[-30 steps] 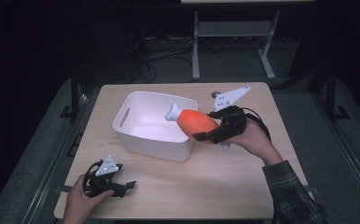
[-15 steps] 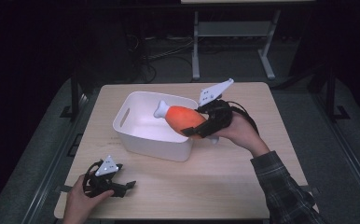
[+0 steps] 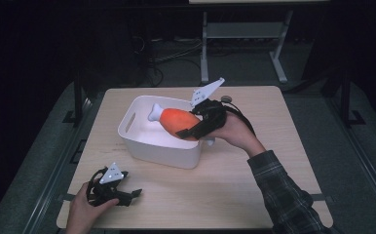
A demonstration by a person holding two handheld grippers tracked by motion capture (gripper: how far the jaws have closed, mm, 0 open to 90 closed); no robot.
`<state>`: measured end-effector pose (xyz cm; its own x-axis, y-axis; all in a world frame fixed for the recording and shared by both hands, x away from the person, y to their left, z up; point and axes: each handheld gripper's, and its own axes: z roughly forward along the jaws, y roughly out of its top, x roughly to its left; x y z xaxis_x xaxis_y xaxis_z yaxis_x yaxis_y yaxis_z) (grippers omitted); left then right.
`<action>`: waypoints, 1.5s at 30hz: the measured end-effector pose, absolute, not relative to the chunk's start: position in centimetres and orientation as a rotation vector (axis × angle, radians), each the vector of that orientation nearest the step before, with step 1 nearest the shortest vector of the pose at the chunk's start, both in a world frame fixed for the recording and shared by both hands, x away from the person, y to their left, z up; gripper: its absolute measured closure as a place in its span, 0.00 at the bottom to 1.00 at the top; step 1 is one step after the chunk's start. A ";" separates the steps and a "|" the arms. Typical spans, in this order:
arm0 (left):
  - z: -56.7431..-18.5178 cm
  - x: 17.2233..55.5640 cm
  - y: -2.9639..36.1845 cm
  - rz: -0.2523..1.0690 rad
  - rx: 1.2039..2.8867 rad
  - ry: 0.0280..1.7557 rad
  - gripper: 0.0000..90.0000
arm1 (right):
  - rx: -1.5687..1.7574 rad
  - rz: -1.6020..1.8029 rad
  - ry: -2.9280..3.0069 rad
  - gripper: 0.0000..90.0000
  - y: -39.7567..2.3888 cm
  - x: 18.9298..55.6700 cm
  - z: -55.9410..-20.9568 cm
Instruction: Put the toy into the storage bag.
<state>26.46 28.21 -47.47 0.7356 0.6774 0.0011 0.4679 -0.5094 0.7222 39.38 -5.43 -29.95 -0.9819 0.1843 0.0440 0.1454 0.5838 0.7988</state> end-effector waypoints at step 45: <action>-47.5 26.5 28.2 0.369 2.203 0.860 0.14 | 0.184 1.251 2.905 0.34 2.3 41.8 -32.8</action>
<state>26.46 28.20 -47.48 0.7352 0.6779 0.0018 0.4678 -0.5093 0.7224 41.81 2.34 -32.82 -0.9929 0.0957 0.0708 0.1172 0.6814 0.7224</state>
